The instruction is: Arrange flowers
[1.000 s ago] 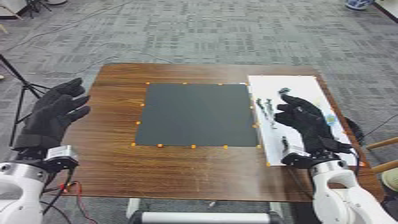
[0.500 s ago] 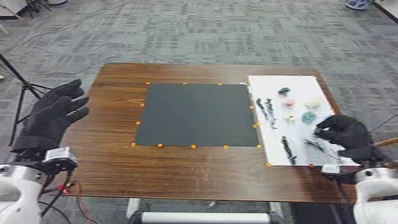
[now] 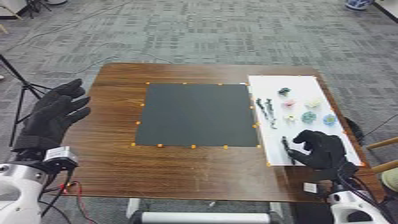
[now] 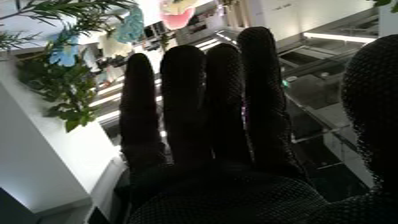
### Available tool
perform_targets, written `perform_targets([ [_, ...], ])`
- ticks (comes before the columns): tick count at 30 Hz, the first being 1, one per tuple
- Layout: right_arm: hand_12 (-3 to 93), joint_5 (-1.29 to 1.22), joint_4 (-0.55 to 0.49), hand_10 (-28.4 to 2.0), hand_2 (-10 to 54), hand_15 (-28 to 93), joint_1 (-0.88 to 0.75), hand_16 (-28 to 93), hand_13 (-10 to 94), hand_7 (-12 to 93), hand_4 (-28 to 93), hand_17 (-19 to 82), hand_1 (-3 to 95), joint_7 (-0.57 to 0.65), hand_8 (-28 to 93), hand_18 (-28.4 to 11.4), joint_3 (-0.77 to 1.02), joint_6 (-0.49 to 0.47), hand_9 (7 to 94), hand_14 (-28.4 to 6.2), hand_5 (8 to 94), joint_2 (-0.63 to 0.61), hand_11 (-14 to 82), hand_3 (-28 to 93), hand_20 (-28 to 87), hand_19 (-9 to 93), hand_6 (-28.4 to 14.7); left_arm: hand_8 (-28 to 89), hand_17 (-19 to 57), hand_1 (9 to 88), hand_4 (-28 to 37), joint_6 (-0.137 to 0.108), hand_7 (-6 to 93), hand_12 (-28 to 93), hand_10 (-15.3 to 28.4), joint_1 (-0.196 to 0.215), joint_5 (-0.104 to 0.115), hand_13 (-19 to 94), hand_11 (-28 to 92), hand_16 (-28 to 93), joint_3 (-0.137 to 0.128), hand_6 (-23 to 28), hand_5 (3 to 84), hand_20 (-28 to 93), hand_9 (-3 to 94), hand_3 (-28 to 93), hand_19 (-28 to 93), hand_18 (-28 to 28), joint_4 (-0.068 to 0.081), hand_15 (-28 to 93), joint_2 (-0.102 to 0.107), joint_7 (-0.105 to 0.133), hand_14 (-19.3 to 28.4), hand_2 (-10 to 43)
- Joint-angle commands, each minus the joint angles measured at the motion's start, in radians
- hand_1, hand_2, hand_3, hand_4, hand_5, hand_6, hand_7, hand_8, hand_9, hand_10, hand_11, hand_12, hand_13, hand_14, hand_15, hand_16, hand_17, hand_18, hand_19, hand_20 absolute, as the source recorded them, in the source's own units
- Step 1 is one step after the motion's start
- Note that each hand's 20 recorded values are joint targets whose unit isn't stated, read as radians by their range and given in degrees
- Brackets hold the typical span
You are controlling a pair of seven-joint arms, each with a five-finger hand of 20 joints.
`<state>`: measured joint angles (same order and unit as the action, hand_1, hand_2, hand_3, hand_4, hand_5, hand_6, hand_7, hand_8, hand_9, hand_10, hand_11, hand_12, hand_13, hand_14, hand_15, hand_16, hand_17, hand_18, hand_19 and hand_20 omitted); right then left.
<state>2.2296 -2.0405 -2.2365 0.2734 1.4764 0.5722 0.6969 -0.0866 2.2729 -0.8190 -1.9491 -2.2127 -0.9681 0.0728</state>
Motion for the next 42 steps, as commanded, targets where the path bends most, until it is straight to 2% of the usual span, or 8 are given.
perform_targets([
  [1, 41.8, 0.039, -0.005, -11.9, -9.5, 73, 0.008, 30, 46, 56, -28, 17, 20.6, 0.079, -22, -18.9, 0.002, -0.031, 47.5, -11.7, 47.0, -0.011, 59.0, 85, 29, 59, -0.4, -16, -9.0, 29.8, -27.9, -0.002, 33.5, 13, 10.1, 0.001, 0.001, 9, 34, -9, 0.000, 1.7, 21.5, 12, 14.6, 67, 41, 19.0, 0.001, 50, -0.001, 0.001, 12.7, -9.5],
  [3, 42.0, 0.043, -0.012, -11.9, -9.5, 73, 0.007, 30, 45, 56, -28, 17, 20.4, 0.101, -22, -19.0, 0.009, -0.064, 47.1, -11.6, 46.8, -0.010, 59.0, 85, 29, 59, -0.4, -16, -8.9, 29.8, -27.9, -0.001, 33.5, 13, 10.1, 0.009, 0.010, 9, 34, -9, -0.001, 1.7, 21.5, 12, 14.7, 67, 41, 19.0, -0.001, 50, -0.002, 0.006, 12.7, -9.5],
  [8, 43.3, 0.030, -0.023, -11.9, -9.5, 73, 0.021, 31, 44, 56, -28, 16, 20.4, 0.135, -21, -19.1, 0.010, -0.128, 45.8, -12.0, 46.4, -0.032, 59.5, 85, 28, 58, -0.8, -16, -8.9, 29.8, -27.9, 0.001, 33.5, 13, 10.1, 0.015, 0.005, 9, 34, -9, -0.006, 1.7, 21.5, 12, 14.8, 67, 41, 19.0, -0.004, 50, -0.005, 0.004, 12.7, -9.5],
  [16, 44.9, 0.022, -0.015, -11.9, -9.5, 76, 0.127, 33, 52, 60, -28, 19, 20.8, 0.167, -21, -19.0, -0.059, -0.250, 54.2, -12.8, 54.1, -0.069, 62.0, 81, 30, 62, -0.5, -16, -8.9, 29.8, -27.9, -0.003, 33.5, 13, 10.1, 0.024, 0.004, 9, 34, -9, -0.010, 1.8, 21.7, 12, 14.8, 68, 41, 19.1, -0.009, 50, -0.006, 0.009, 12.8, -9.5],
  [20, 45.9, 0.037, 0.019, -11.8, -9.5, 76, 0.184, 34, 52, 60, -28, 19, 20.3, 0.162, -21, -19.0, -0.112, -0.269, 54.6, -12.9, 54.3, -0.098, 62.0, 80, 30, 62, -0.6, -16, -8.9, 29.6, -27.9, -0.011, 33.3, 13, 10.1, 0.032, 0.041, 9, 34, -9, -0.010, 1.8, 21.7, 12, 14.8, 68, 41, 19.0, -0.010, 50, -0.002, 0.030, 12.8, -9.5],
  [27, 46.8, 0.041, 0.063, -11.8, -9.5, 76, 0.249, 35, 52, 60, -28, 19, 19.3, 0.198, -21, -19.1, -0.156, -0.295, 54.8, -13.0, 54.5, -0.143, 61.8, 81, 30, 62, -0.6, -16, -8.9, 29.6, -27.9, -0.014, 33.4, 13, 10.1, 0.032, 0.028, 9, 34, -9, -0.014, 1.7, 21.9, 12, 15.0, 68, 41, 19.1, -0.012, 49, -0.002, 0.026, 12.7, -9.5],
  [36, 46.9, 0.047, 0.008, -11.8, -9.5, 76, 0.153, 35, 52, 60, -28, 19, 18.5, 0.220, -21, -19.1, -0.048, -0.254, 54.8, -13.0, 54.5, -0.143, 61.8, 81, 31, 62, -0.6, -16, -8.9, 29.6, -27.8, -0.014, 33.3, 13, 10.1, 0.035, 0.023, 10, 34, -9, -0.020, 1.8, 21.9, 12, 15.0, 68, 41, 19.1, -0.014, 49, -0.002, 0.024, 12.7, -9.5],
  [42, 47.0, 0.030, -0.029, -11.7, -9.5, 76, 0.116, 35, 52, 60, -28, 19, 18.3, 0.194, -21, -19.2, -0.029, -0.311, 54.8, -13.1, 54.5, -0.128, 61.8, 82, 31, 62, -0.6, -16, -8.9, 29.6, -27.7, -0.016, 33.3, 13, 10.2, 0.039, 0.025, 10, 34, -9, -0.020, 1.8, 21.9, 12, 15.0, 68, 41, 19.1, -0.016, 49, -0.002, 0.025, 12.7, -9.5],
])
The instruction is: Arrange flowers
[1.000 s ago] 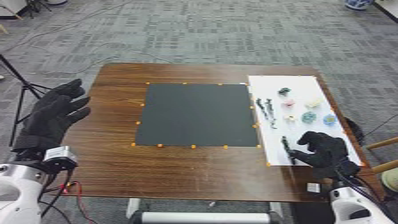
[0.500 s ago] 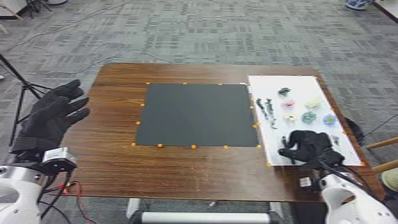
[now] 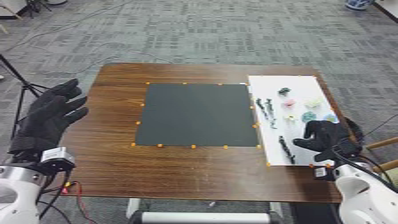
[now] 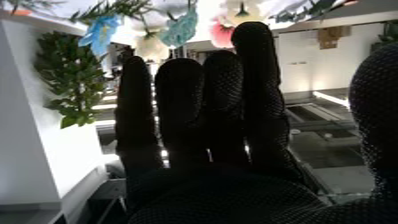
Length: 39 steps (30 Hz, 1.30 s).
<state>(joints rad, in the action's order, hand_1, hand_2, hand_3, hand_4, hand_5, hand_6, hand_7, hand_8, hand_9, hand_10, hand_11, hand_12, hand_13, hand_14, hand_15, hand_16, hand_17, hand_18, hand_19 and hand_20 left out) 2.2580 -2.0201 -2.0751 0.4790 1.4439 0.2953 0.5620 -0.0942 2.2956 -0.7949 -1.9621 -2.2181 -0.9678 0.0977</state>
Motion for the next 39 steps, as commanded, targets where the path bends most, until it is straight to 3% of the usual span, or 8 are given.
perform_targets([
  [1, 47.0, 0.002, -0.047, -11.8, -9.5, 76, -0.036, 35, 52, 60, -28, 19, 18.2, -0.016, -21, -19.2, -0.012, -0.032, 54.9, -13.1, 54.6, 0.006, 61.8, 82, 31, 62, -0.7, -16, -8.9, 29.7, -27.7, -0.009, 33.3, 13, 10.2, 0.016, 0.001, 10, 34, -9, -0.006, 1.8, 21.9, 12, 15.0, 68, 41, 19.1, -0.010, 49, -0.002, 0.000, 12.7, -9.5],
  [4, 46.9, -0.001, -0.040, -11.8, -9.5, 76, -0.005, 35, 52, 60, -28, 19, 18.2, -0.016, -21, -19.2, -0.054, -0.038, 55.1, -13.3, 54.9, 0.008, 62.0, 81, 31, 62, -0.7, -16, -8.9, 29.6, -27.7, -0.010, 33.3, 13, 10.2, 0.011, 0.003, 10, 34, -8, -0.001, 1.7, 21.9, 12, 15.0, 68, 41, 19.1, -0.008, 49, 0.001, -0.003, 12.7, -9.5],
  [8, 47.2, 0.007, 0.014, -11.9, -9.5, 77, 0.072, 35, 52, 60, -28, 19, 18.2, -0.009, -21, -19.1, -0.133, -0.091, 55.0, -13.3, 54.9, 0.012, 62.0, 81, 31, 62, -0.7, -15, -8.9, 29.6, -27.7, -0.003, 33.1, 13, 10.2, 0.002, 0.031, 10, 34, -8, 0.006, 1.8, 21.9, 12, 15.0, 68, 41, 19.1, -0.010, 49, 0.007, 0.006, 12.8, -9.5],
  [10, 47.2, 0.006, 0.042, -12.2, -9.5, 76, 0.095, 35, 51, 60, -28, 19, 18.1, 0.008, -21, -19.3, -0.162, -0.093, 53.7, -13.2, 53.7, 0.014, 61.4, 81, 31, 62, -1.0, -15, -8.9, 29.6, -27.8, -0.004, 33.0, 13, 10.1, -0.009, 0.019, 10, 34, -8, 0.013, 1.8, 22.0, 12, 15.0, 68, 41, 19.1, -0.008, 49, 0.012, 0.002, 12.7, -9.4],
  [15, 47.4, 0.029, 0.068, -12.2, -9.5, 76, 0.120, 35, 50, 59, -28, 18, 17.6, 0.055, -21, -19.3, -0.198, -0.123, 52.9, -13.3, 53.1, 0.006, 61.3, 82, 31, 62, -1.1, -15, -8.9, 29.5, -27.8, -0.006, 32.9, 13, 10.1, -0.007, 0.015, 10, 34, -8, 0.007, 1.8, 22.0, 12, 15.0, 68, 41, 19.1, -0.010, 49, 0.013, 0.000, 12.7, -9.4],
  [21, 48.6, 0.045, 0.017, -12.6, -9.5, 76, 0.056, 36, 47, 60, -28, 17, 20.0, 0.109, -21, -19.2, -0.132, -0.264, 49.2, -13.4, 50.6, 0.013, 61.8, 82, 30, 61, -1.2, -15, -8.9, 29.5, -27.7, -0.005, 33.0, 13, 10.2, -0.005, 0.016, 10, 34, -8, 0.002, 1.8, 22.0, 12, 15.1, 68, 41, 19.1, -0.010, 49, 0.013, 0.000, 12.8, -9.4],
  [27, 48.1, 0.037, -0.036, -12.7, -9.5, 76, -0.045, 35, 47, 60, -28, 17, 19.8, 0.093, -21, -19.3, -0.069, -0.247, 48.8, -13.7, 50.4, 0.020, 62.1, 82, 30, 61, -1.5, -15, -8.9, 29.4, -27.8, -0.008, 33.0, 13, 10.2, 0.007, 0.018, 10, 34, -8, -0.013, 1.9, 22.1, 12, 15.1, 68, 41, 19.1, -0.012, 49, 0.011, 0.001, 12.8, -9.3],
  [39, 48.0, 0.028, -0.040, -12.8, -9.5, 77, -0.044, 35, 47, 61, -28, 17, 19.3, 0.085, -22, -19.2, -0.115, -0.251, 49.5, -14.0, 51.1, 0.056, 62.3, 81, 30, 62, -1.4, -15, -8.9, 29.3, -27.8, -0.004, 32.6, 13, 10.3, -0.003, 0.017, 10, 33, -8, -0.002, 1.9, 22.2, 12, 15.2, 68, 41, 19.1, -0.009, 49, 0.017, -0.001, 12.9, -9.0],
])
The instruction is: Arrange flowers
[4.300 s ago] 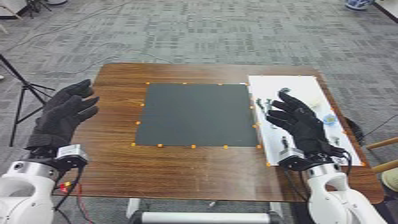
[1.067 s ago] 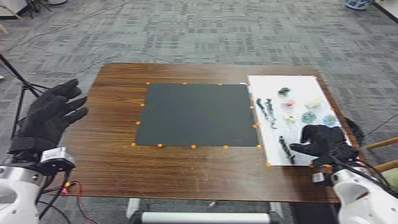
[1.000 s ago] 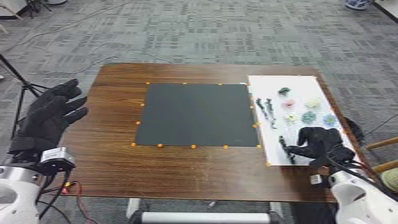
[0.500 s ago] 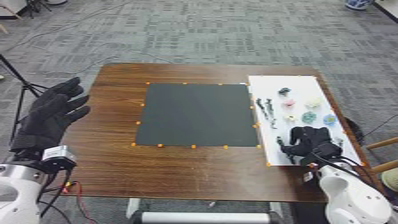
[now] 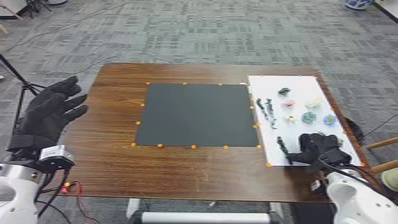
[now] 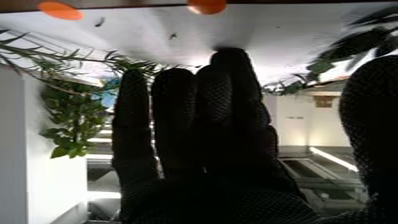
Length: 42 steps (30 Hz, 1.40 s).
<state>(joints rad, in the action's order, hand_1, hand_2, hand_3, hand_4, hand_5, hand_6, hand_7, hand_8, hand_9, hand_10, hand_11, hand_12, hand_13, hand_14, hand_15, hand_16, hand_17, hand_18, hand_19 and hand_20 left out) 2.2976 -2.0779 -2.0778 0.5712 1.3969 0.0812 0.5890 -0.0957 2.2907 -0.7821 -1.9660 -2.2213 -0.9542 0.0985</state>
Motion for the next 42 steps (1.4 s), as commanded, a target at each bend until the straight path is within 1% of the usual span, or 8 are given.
perform_targets([
  [1, 48.0, -0.008, 0.016, -12.8, -9.5, 77, -0.040, 35, 47, 61, -28, 17, 19.3, -0.007, -22, -19.2, -0.073, -0.038, 49.5, -14.0, 51.1, 0.029, 62.3, 81, 30, 62, -1.4, -15, -8.9, 29.3, -27.8, -0.002, 32.7, 13, 10.3, 0.004, 0.005, 10, 33, -8, -0.001, 1.9, 22.2, 12, 15.2, 68, 41, 19.1, -0.007, 49, 0.002, -0.003, 12.9, -8.9],
  [6, 48.0, -0.001, 0.014, -12.8, -9.5, 77, -0.036, 35, 47, 61, -28, 17, 18.5, 0.000, -21, -19.3, -0.106, -0.042, 49.6, -14.0, 51.1, 0.033, 62.3, 83, 30, 62, -1.5, -15, -8.9, 29.2, -27.8, -0.001, 32.6, 13, 10.3, 0.007, 0.006, 10, 33, -8, -0.001, 1.9, 22.2, 12, 15.3, 68, 41, 19.2, -0.008, 49, 0.002, -0.003, 12.9, -8.9],
  [19, 49.0, 0.039, 0.136, -12.3, -9.5, 80, 0.121, 37, 54, 66, -28, 20, 21.8, 0.040, -21, -18.6, -0.336, -0.127, 57.2, -14.0, 57.3, 0.056, 65.2, 83, 30, 65, -0.3, -15, -8.9, 29.1, -27.9, -0.001, 32.3, 13, 10.2, -0.001, 0.003, 10, 33, -8, 0.006, 2.0, 22.4, 12, 15.3, 68, 41, 19.1, -0.004, 49, 0.003, -0.008, 12.9, -8.6],
  [24, 51.9, 0.029, 0.123, -12.0, -9.5, 82, 0.110, 41, 55, 71, -28, 21, 24.9, 0.051, -21, -18.4, -0.324, -0.204, 59.5, -14.1, 59.2, 0.052, 67.3, 84, 31, 66, 0.3, -15, -8.9, 29.1, -28.0, 0.001, 32.3, 13, 10.2, 0.003, -0.012, 10, 33, -8, 0.003, 2.0, 22.4, 12, 15.3, 68, 41, 19.2, -0.005, 49, 0.001, -0.012, 12.9, -8.8],
  [34, 55.0, 0.033, 0.077, -12.0, -9.5, 82, 0.037, 45, 56, 72, -28, 20, 26.0, 0.048, -18, -18.6, -0.293, -0.276, 59.7, -14.5, 59.3, 0.044, 67.7, 83, 31, 66, 0.1, -15, -8.9, 29.0, -27.9, 0.001, 32.2, 13, 10.3, 0.000, -0.009, 10, 33, -8, 0.000, 2.0, 22.4, 12, 15.3, 68, 41, 19.2, -0.004, 49, 0.002, -0.016, 12.9, -8.8],
  [35, 54.8, 0.036, 0.077, -12.0, -9.5, 82, 0.037, 45, 56, 71, -28, 20, 26.0, 0.051, -15, -18.6, -0.299, -0.265, 59.8, -14.5, 59.2, 0.043, 67.7, 83, 31, 66, 0.1, -15, -8.9, 29.0, -27.9, 0.002, 32.2, 13, 10.4, 0.000, -0.009, 10, 33, -8, 0.000, 2.0, 22.4, 12, 15.2, 68, 41, 19.2, -0.003, 49, 0.001, -0.016, 12.9, -8.9],
  [38, 54.5, 0.045, 0.090, -11.9, -9.5, 83, 0.052, 45, 57, 68, -28, 21, 28.6, 0.055, 9, -18.3, -0.328, -0.218, 62.3, -14.2, 59.8, 0.046, 68.3, 81, 30, 67, 0.9, -15, -8.9, 28.9, -28.0, 0.001, 32.2, 13, 10.3, -0.002, -0.008, 10, 33, -8, 0.002, 2.0, 22.4, 12, 15.2, 69, 41, 19.2, -0.002, 49, 0.002, -0.016, 12.9, -9.0],
  [42, 55.1, 0.045, 0.099, -11.1, -9.5, 83, 0.089, 46, 65, 69, -28, 25, 37.8, 0.055, 18, -17.7, -0.354, -0.185, 71.7, -12.8, 66.7, 0.051, 67.9, 79, 29, 69, 3.2, -15, -8.9, 29.1, -28.1, 0.000, 32.2, 13, 10.3, -0.001, -0.007, 10, 33, -8, 0.002, 2.0, 22.4, 12, 15.3, 68, 41, 19.2, -0.003, 49, 0.001, -0.017, 13.0, -8.9],
])
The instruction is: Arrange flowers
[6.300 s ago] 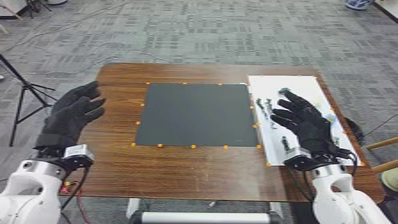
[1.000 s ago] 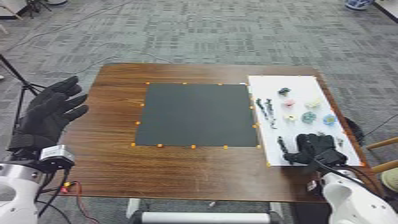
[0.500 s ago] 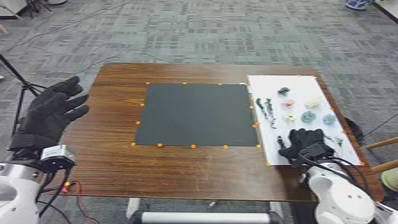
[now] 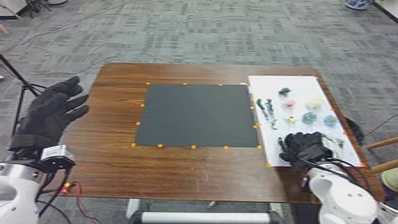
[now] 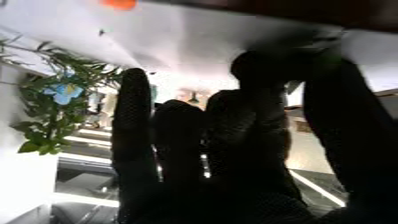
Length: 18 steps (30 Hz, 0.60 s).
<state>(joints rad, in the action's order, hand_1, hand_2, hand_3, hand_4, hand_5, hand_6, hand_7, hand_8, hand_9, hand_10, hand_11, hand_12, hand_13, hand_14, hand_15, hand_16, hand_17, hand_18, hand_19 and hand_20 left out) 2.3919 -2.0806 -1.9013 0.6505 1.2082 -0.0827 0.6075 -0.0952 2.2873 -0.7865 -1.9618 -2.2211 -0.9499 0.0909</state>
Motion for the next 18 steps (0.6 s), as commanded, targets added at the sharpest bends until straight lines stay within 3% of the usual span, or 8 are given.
perform_targets([
  [1, 55.0, -0.052, 0.101, -11.0, -9.5, 84, -0.082, 45, 66, 69, -28, 26, 38.5, -0.026, 18, -17.6, -0.167, 0.000, 73.6, -12.7, 68.1, 0.031, 68.2, 80, 29, 70, 3.6, -15, -8.9, 29.1, -28.1, -0.002, 32.2, 13, 10.3, 0.004, -0.003, 10, 33, -8, -0.002, 2.0, 22.4, 12, 15.3, 68, 41, 19.2, -0.004, 49, -0.002, -0.007, 12.9, -8.8],
  [8, 55.5, -0.093, 0.068, -11.0, -9.5, 85, 0.028, 45, 71, 66, -28, 29, 40.0, -0.029, 24, -17.6, -0.163, 0.211, 77.1, -12.3, 72.2, -0.003, 69.4, 86, 29, 72, 1.3, -15, -9.0, 29.1, -28.1, -0.005, 32.2, 13, 10.4, 0.004, -0.001, 10, 33, -8, -0.003, 2.0, 22.4, 12, 15.2, 68, 41, 19.2, -0.006, 49, 0.000, -0.008, 13.0, -8.7],
  [12, 55.4, -0.122, 0.056, -10.9, -9.5, 85, 0.241, 45, 72, 65, -27, 30, 39.9, -0.020, 25, -17.8, -0.262, 0.344, 78.8, -12.1, 73.1, -0.045, 68.7, 87, 30, 73, 0.7, -15, -9.0, 28.9, -28.0, -0.007, 32.2, 13, 10.3, 0.003, -0.001, 10, 33, -8, -0.003, 2.0, 22.4, 12, 15.3, 68, 41, 19.2, -0.006, 49, 0.001, -0.014, 12.9, -8.5],
  [18, 55.7, -0.166, 0.063, -10.9, -9.5, 85, 0.579, 45, 73, 64, -23, 33, 39.9, -0.010, 26, -16.9, -0.464, 0.456, 80.2, -12.1, 74.6, -0.043, 68.5, 86, 31, 74, -0.1, -15, -9.0, 28.8, -28.1, -0.002, 32.1, 13, 10.3, -0.010, -0.001, 10, 33, -8, -0.015, 2.0, 22.5, 12, 15.3, 68, 41, 19.2, -0.004, 49, 0.023, -0.022, 13.0, -8.5],
])
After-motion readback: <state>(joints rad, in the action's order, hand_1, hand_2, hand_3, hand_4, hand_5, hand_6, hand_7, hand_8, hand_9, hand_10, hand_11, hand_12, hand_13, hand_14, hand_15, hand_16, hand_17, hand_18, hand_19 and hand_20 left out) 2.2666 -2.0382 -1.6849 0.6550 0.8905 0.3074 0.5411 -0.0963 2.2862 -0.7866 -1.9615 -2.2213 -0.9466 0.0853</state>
